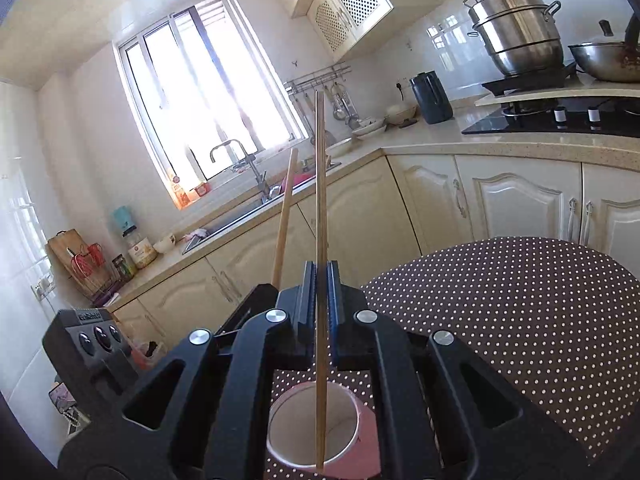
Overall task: Organize utensils
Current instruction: 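Lift the chopstick with the right gripper and lower it into the pink cup, then open the right gripper to release the chopstick and withdraw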
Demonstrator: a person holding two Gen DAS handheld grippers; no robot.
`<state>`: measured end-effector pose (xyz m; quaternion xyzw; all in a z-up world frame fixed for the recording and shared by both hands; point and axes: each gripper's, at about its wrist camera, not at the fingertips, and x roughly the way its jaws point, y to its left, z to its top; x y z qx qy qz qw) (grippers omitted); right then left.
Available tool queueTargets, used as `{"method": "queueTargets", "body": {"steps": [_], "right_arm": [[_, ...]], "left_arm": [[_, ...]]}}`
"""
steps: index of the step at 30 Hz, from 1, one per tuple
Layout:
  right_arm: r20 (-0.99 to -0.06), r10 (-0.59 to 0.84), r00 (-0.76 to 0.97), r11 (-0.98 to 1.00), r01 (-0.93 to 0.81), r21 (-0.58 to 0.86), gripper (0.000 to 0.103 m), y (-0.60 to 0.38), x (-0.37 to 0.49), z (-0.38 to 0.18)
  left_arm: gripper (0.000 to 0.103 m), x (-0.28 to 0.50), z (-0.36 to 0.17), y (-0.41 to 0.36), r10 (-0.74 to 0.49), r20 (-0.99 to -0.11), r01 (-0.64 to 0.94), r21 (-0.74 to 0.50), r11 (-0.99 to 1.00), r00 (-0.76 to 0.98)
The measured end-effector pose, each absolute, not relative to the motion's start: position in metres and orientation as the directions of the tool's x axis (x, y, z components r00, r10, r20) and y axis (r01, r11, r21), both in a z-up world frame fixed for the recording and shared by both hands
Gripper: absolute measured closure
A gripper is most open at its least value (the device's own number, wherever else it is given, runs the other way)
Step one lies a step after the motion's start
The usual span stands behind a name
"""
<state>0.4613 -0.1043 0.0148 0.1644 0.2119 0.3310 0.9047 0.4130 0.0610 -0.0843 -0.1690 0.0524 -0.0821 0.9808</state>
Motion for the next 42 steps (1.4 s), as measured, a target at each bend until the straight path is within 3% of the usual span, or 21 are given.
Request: {"method": "queueTargets", "body": {"steps": [15,30,42], "right_arm": [[-0.245,0.694,0.677,0.708,-0.580,0.403,0.097,-0.093,0.457,-0.006],[-0.285,0.676,0.680,0.735,-0.589,0.336,0.097,-0.093,0.434,-0.015],[-0.353,0.632,0.690,0.773,-0.597,0.217,0.097,-0.082,0.402,-0.043]], "left_arm": [[0.098,0.410,-0.116,0.067,-0.193,-0.105,0.148,-0.338,0.930,0.976],[0.098,0.384,-0.126,0.065,-0.203,-0.139,0.147,-0.333,0.931,0.969],[0.097,0.362,-0.132,0.053,-0.216,-0.227,0.148,-0.280,0.949,0.950]]}}
